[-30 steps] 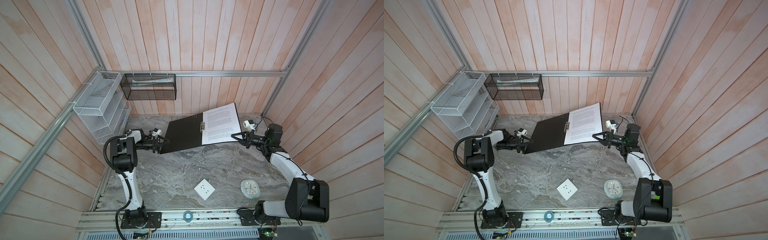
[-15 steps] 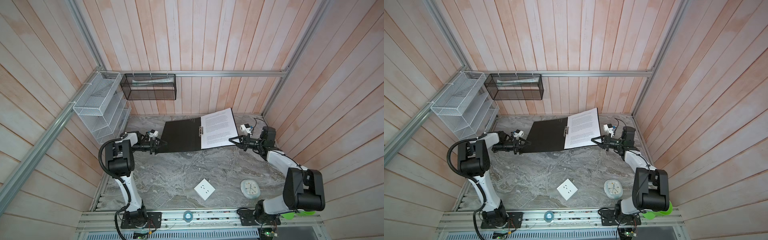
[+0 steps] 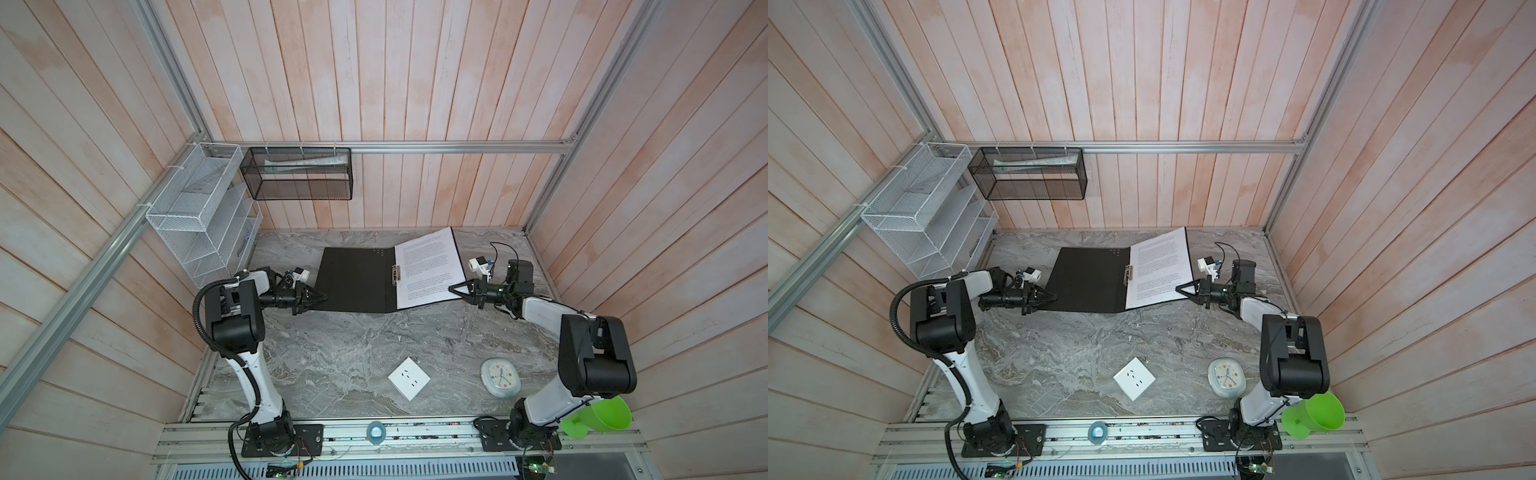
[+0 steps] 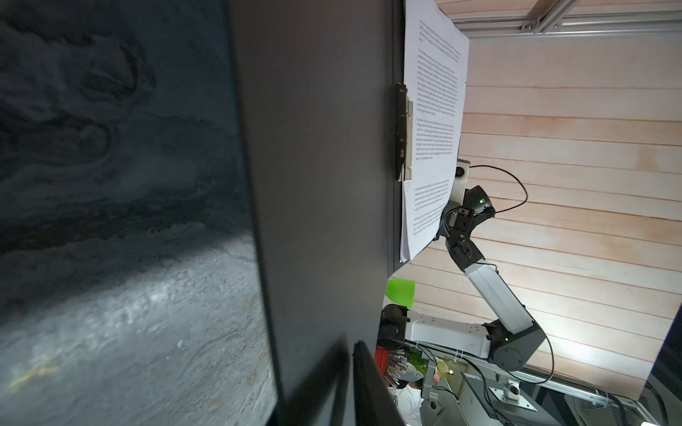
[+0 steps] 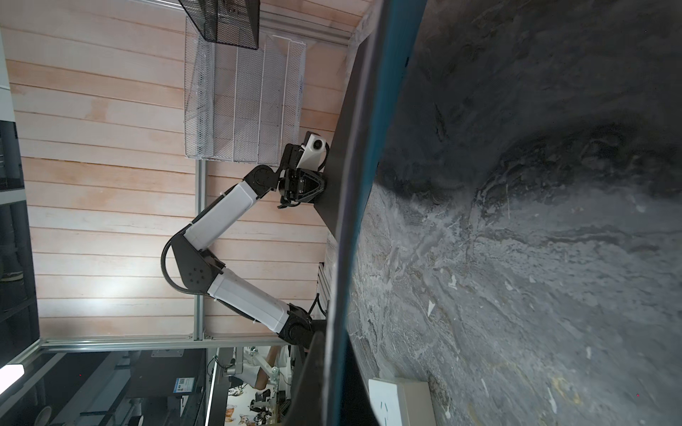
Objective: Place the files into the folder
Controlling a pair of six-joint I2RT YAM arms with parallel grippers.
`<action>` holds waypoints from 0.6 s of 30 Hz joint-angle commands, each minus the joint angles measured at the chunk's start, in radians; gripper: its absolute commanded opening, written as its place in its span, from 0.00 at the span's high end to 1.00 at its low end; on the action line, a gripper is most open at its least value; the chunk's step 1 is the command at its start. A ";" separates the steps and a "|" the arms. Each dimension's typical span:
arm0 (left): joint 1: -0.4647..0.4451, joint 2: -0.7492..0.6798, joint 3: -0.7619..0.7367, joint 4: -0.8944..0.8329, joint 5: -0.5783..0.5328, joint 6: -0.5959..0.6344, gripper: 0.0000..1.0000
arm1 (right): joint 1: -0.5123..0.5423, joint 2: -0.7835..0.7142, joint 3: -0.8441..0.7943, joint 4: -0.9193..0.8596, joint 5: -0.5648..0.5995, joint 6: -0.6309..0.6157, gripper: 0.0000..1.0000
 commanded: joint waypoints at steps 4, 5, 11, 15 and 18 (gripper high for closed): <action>0.004 -0.059 0.004 0.016 -0.086 -0.007 0.85 | 0.007 0.062 -0.027 -0.033 0.016 -0.115 1.00; 0.004 -0.066 0.007 0.015 -0.097 -0.004 0.86 | 0.007 0.070 -0.032 -0.035 0.024 -0.118 1.00; 0.003 -0.092 0.021 0.001 -0.138 0.011 0.88 | 0.007 0.119 -0.046 -0.093 0.073 -0.168 0.85; 0.003 -0.092 0.050 -0.029 -0.147 0.025 0.90 | 0.007 0.126 -0.058 -0.108 0.106 -0.174 0.68; 0.003 -0.092 0.064 -0.038 -0.145 0.024 0.90 | 0.007 0.131 -0.058 -0.137 0.140 -0.181 0.59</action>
